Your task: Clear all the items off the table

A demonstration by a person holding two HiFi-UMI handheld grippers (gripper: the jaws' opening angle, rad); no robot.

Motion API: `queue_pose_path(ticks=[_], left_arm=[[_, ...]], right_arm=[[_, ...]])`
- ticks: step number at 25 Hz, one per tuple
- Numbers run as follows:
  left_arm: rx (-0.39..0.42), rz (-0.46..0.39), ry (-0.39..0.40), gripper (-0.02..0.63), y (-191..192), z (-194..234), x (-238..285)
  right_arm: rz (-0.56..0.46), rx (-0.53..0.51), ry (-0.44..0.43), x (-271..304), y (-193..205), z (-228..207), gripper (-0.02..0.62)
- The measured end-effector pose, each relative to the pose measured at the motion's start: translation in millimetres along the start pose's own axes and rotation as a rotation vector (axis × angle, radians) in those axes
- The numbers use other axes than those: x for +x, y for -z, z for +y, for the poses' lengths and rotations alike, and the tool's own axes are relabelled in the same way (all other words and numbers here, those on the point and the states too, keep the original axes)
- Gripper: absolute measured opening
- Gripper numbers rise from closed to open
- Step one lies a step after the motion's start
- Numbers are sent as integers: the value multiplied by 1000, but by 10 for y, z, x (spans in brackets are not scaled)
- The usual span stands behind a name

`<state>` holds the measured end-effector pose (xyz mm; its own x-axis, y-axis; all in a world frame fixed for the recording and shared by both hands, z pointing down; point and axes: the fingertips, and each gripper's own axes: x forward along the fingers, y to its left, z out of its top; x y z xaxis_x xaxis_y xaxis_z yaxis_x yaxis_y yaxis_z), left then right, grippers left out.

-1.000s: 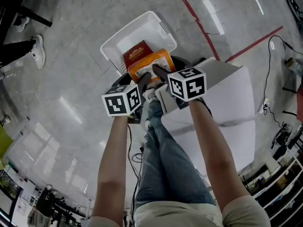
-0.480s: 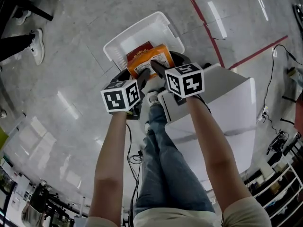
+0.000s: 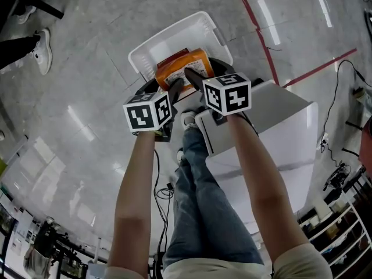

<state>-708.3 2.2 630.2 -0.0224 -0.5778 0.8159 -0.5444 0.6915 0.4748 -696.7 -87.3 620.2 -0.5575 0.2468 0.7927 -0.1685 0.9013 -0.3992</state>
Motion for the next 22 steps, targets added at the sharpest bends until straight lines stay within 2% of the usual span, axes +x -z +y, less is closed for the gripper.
queue_pose_path(ticks=[5, 11, 22], left_arm=[[-11, 3, 1, 287, 9, 71, 23], [-6, -6, -32, 295, -14, 135, 15], [-20, -62, -28, 302, -94, 115, -112]], right_arm=[[2, 0, -1, 64, -14, 21, 308], [2, 9, -2, 93, -47, 69, 318], [-3, -12, 9, 39, -43, 152, 318]])
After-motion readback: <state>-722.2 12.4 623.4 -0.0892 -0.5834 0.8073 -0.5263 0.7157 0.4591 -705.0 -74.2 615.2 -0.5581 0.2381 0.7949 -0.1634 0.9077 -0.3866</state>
